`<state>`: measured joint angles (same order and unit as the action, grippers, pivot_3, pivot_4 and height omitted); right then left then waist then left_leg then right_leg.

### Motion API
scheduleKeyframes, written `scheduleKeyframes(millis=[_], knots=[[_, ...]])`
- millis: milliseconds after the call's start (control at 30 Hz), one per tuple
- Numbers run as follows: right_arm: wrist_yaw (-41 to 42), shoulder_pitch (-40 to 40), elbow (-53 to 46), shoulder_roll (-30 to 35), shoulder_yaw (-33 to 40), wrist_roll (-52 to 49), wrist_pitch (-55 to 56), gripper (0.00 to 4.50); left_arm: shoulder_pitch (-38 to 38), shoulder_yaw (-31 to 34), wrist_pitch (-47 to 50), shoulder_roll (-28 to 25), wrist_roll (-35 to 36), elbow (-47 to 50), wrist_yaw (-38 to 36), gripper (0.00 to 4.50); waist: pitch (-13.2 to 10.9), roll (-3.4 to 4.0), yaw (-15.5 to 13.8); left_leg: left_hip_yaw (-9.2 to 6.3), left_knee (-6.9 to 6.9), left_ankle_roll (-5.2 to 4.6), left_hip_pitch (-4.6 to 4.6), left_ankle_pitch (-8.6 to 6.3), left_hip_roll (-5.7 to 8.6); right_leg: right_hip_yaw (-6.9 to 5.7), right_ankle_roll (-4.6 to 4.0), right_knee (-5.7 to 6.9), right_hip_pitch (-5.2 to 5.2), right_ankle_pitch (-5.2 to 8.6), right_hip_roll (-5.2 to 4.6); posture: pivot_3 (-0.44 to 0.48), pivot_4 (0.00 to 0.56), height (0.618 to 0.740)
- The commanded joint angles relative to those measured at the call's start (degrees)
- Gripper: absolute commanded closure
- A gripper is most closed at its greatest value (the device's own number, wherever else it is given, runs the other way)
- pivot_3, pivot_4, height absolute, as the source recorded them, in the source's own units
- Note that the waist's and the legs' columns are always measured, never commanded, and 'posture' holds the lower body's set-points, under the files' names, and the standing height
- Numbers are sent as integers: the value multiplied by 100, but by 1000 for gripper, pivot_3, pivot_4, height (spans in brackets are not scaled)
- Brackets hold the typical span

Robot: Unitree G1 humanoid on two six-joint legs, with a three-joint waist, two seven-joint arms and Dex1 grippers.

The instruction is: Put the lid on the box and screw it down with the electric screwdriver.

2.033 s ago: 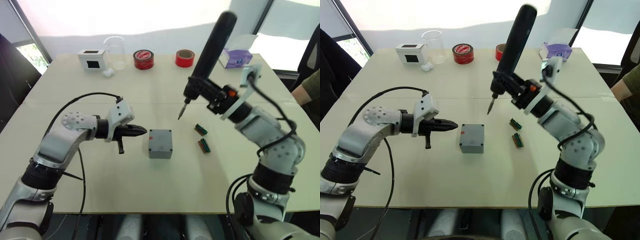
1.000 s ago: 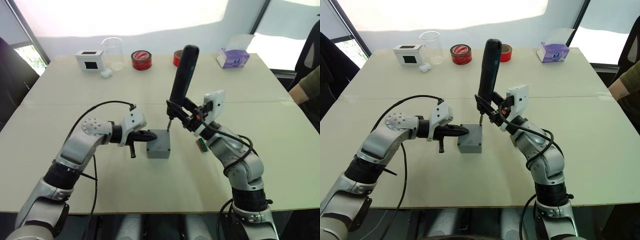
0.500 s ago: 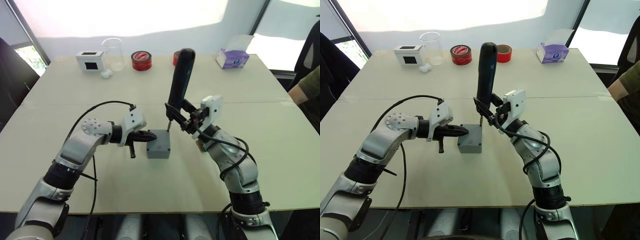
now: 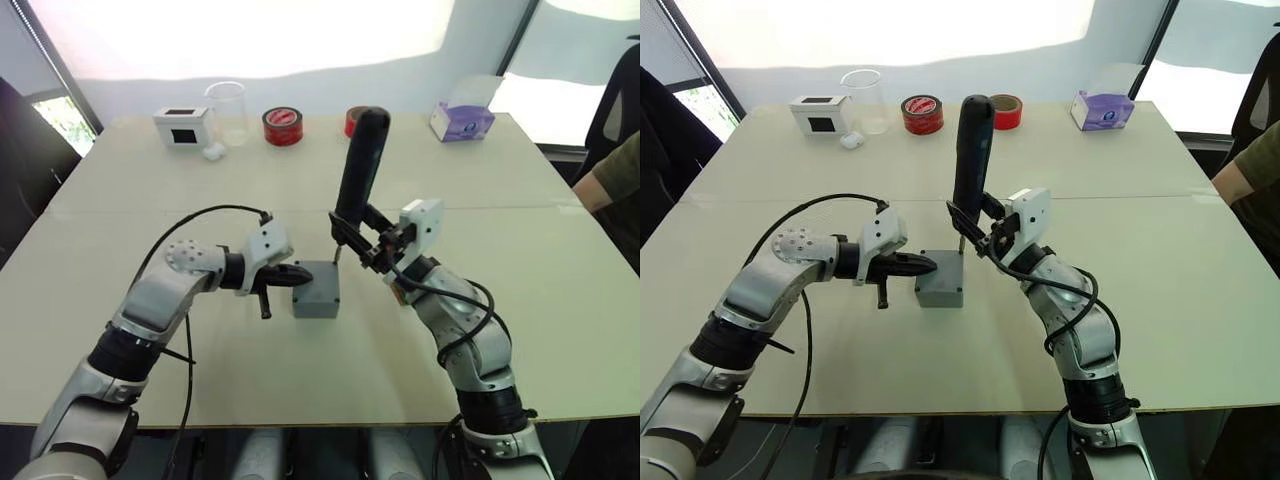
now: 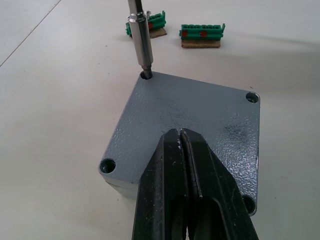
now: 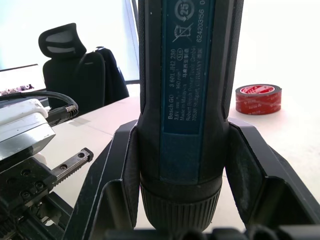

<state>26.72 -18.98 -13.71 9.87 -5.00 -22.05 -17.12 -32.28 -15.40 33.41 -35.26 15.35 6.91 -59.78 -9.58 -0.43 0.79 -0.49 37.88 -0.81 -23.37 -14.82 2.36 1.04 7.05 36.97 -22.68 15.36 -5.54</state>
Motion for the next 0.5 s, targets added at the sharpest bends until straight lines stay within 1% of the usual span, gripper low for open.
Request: scheduleKeyframes(millis=[33,500], knots=[[81,185,536,14,-266,243,-112,2696,22,-90,46,12,-43,97,-17,4500,7,-1,-2,0,0,0,0,0,0,0,0,0,0,0,0,0,150,740],[120,187,652,-35,-282,259,-2,2696,44,-91,43,10,-48,81,-19,4500,31,-6,-1,-3,-3,1,1,-1,0,0,-3,-1,0,2,-1,0,150,740]])
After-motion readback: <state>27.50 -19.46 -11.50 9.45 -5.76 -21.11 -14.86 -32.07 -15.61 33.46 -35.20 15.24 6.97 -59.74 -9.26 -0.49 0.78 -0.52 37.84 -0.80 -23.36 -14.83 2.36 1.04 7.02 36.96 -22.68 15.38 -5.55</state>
